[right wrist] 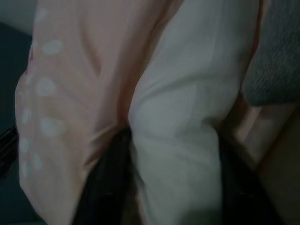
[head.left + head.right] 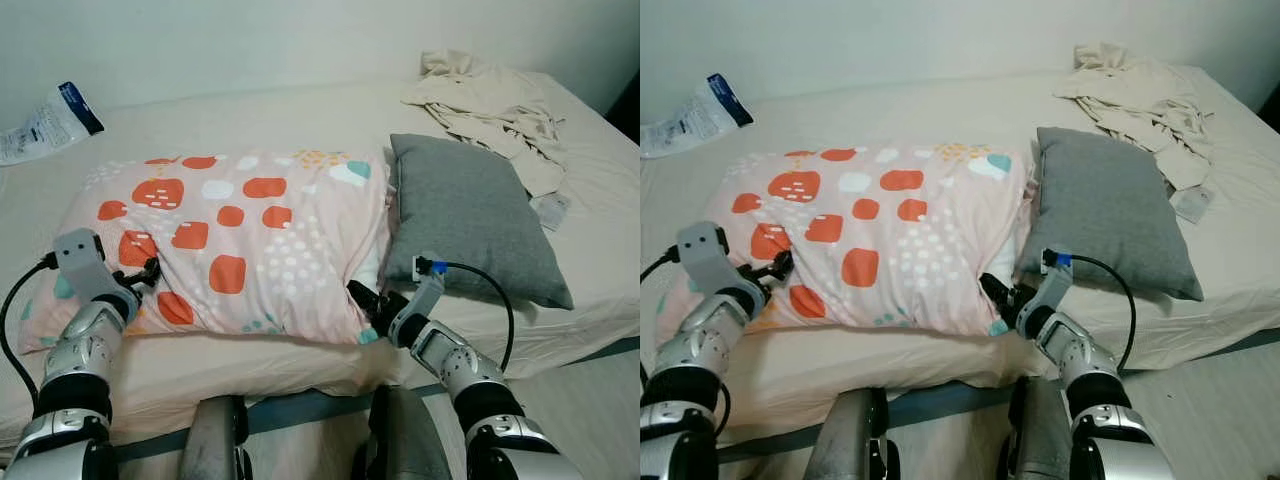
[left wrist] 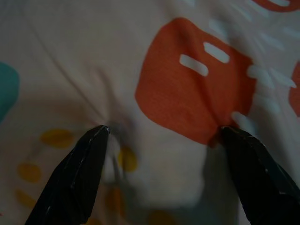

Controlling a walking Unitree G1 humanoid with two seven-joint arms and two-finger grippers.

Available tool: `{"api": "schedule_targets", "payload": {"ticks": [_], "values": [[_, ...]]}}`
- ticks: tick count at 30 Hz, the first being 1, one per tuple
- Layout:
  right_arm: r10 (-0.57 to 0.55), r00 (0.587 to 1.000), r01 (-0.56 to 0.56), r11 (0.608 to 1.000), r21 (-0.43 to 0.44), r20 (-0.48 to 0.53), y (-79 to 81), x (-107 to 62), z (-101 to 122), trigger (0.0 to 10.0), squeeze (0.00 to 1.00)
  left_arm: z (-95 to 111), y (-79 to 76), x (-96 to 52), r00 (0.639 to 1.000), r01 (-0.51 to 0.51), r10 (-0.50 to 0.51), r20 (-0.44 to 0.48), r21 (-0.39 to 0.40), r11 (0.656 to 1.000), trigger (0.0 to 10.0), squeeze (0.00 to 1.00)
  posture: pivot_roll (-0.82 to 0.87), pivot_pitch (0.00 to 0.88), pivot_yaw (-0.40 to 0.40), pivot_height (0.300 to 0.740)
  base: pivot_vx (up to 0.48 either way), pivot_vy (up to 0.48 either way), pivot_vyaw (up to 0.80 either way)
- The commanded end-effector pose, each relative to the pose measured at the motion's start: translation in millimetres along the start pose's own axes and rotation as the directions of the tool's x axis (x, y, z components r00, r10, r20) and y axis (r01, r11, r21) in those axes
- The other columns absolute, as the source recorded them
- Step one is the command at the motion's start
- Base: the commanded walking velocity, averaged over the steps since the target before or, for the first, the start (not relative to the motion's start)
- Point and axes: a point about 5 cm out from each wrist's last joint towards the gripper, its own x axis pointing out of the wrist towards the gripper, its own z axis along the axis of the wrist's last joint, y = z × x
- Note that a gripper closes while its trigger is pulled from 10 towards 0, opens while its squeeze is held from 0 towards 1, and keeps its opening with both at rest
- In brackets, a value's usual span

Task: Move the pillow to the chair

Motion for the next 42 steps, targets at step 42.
{"api": "schedule_targets", "payload": {"ticks": [42], "values": [[-0.515,0.818,0.554,0.825,-0.111,0.255,-129.0,-189.9,103.9,0.0,0.0,34.1,-6.2,17.9,0.965,0.239,-0.238,-0.108,0.003,0.971,10.0,0.0,0.07,0.266,0.006,0.587,0.0,0.0,0.0]]}}
